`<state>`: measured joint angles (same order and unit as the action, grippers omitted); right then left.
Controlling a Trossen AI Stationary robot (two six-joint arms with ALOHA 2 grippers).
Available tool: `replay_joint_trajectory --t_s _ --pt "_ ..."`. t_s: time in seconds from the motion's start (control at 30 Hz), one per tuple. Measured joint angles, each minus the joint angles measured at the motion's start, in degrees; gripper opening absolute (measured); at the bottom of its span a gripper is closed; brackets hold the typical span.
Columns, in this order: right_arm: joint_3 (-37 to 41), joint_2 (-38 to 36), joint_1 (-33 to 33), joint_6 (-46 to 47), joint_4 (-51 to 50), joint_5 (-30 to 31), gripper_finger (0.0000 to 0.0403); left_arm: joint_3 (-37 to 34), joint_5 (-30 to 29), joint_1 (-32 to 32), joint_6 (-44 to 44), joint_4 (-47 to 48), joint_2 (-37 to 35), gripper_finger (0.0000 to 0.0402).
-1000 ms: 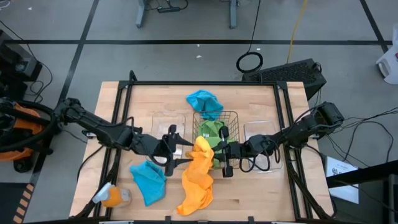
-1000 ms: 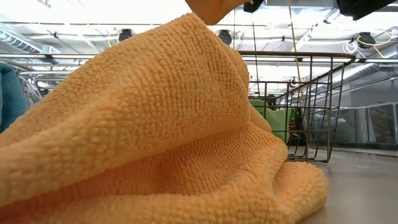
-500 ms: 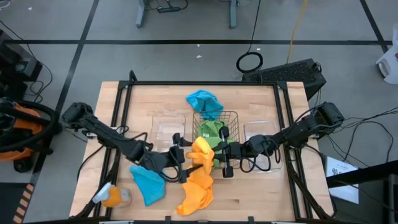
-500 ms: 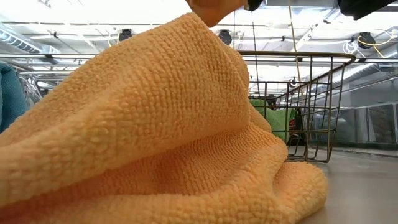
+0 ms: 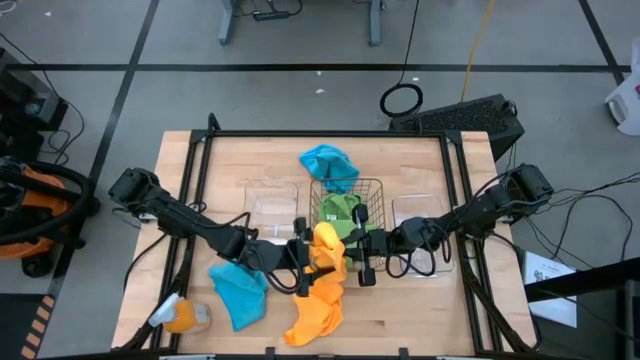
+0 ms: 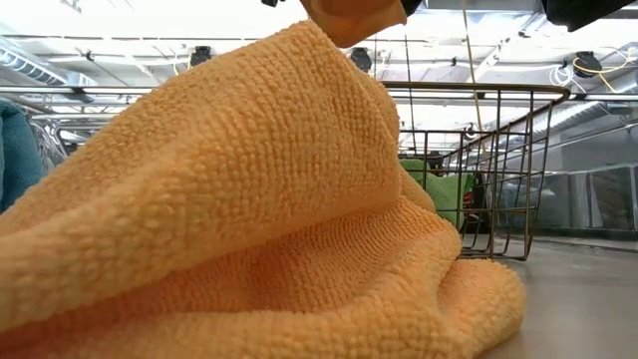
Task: Sort microfiber towel by color & place in baskets
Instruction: Put the top yellow microfiber towel into the left transparent bin
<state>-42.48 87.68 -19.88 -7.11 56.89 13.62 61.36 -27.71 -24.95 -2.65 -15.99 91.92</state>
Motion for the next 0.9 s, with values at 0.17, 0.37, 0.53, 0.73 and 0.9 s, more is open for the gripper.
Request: replay_joint_trajectory --t_s 0.17,0.37,0.53,0.73,0.9 --pt "0.0 0.0 0.0 0.0 -0.1 -0.1 0.0013 0.0 0.1 -0.2 -2.5 0.0 0.0 0.0182" --pt "0.0 0.0 0.0 2.3 -0.1 -0.2 0.0021 0.0 0.2 -0.1 -2.2 4.0 -2.1 0.0023" --pt "0.0 0.0 0.0 8.0 -1.7 -0.1 0.0068 0.0 0.3 -0.8 -2.2 8.9 -5.0 0.0048" --pt "0.0 0.0 0.0 8.2 -4.4 0.4 0.0149 0.0 0.5 -1.3 1.3 19.1 -9.2 0.0037" --pt "0.0 0.0 0.0 8.4 -5.3 0.4 0.02 0.0 0.6 -1.9 6.9 28.3 -11.9 0.003"
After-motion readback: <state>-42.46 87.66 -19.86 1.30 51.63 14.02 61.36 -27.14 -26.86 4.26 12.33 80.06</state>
